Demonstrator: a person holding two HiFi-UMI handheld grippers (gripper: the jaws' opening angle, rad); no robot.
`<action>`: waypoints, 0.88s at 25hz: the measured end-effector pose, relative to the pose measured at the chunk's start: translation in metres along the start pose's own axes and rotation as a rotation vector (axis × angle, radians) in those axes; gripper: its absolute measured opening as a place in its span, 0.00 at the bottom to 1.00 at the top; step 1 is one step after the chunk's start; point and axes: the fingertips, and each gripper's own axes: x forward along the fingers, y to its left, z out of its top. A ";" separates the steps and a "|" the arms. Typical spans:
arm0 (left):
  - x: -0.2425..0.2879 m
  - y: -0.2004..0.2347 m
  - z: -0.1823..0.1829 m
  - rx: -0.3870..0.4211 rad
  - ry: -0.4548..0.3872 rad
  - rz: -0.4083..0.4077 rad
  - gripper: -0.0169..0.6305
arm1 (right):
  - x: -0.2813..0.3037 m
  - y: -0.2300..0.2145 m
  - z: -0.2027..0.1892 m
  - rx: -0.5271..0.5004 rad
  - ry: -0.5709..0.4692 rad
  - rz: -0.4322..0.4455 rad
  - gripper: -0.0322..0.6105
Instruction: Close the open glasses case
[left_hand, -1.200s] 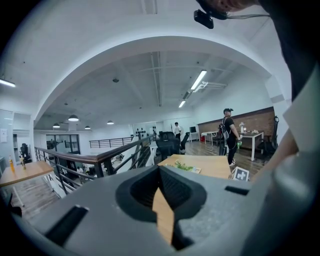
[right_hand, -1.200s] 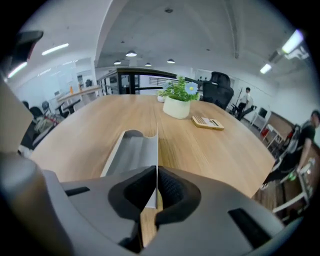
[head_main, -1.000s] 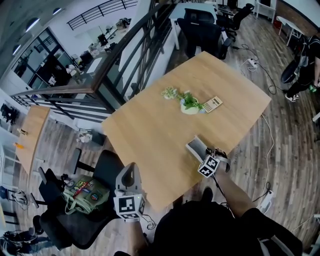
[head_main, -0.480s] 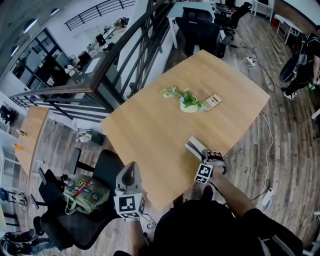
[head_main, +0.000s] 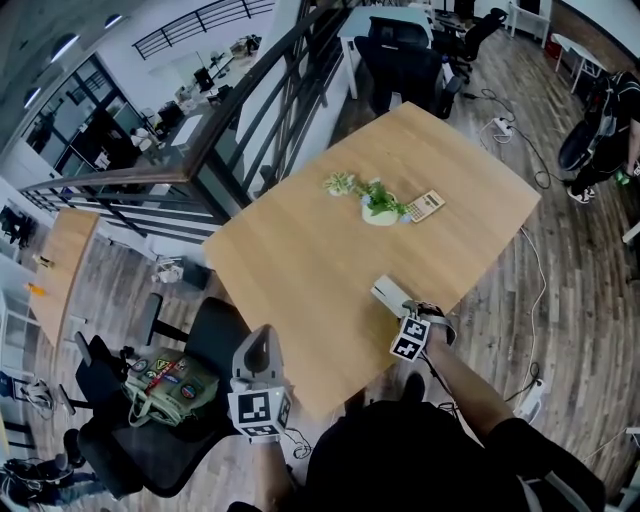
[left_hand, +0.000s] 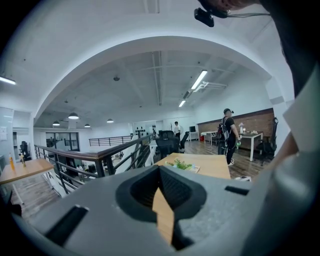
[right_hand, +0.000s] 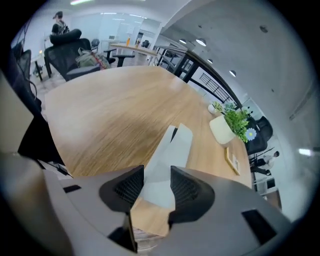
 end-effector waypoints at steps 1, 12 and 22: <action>-0.001 0.000 0.000 -0.002 0.000 0.001 0.03 | 0.000 0.001 0.001 0.024 -0.011 0.014 0.33; -0.006 -0.002 -0.004 -0.011 0.007 0.009 0.03 | 0.005 0.014 -0.001 0.389 -0.082 0.180 0.07; -0.012 -0.003 -0.010 -0.020 0.020 0.020 0.03 | 0.011 0.015 0.000 0.415 0.093 0.238 0.07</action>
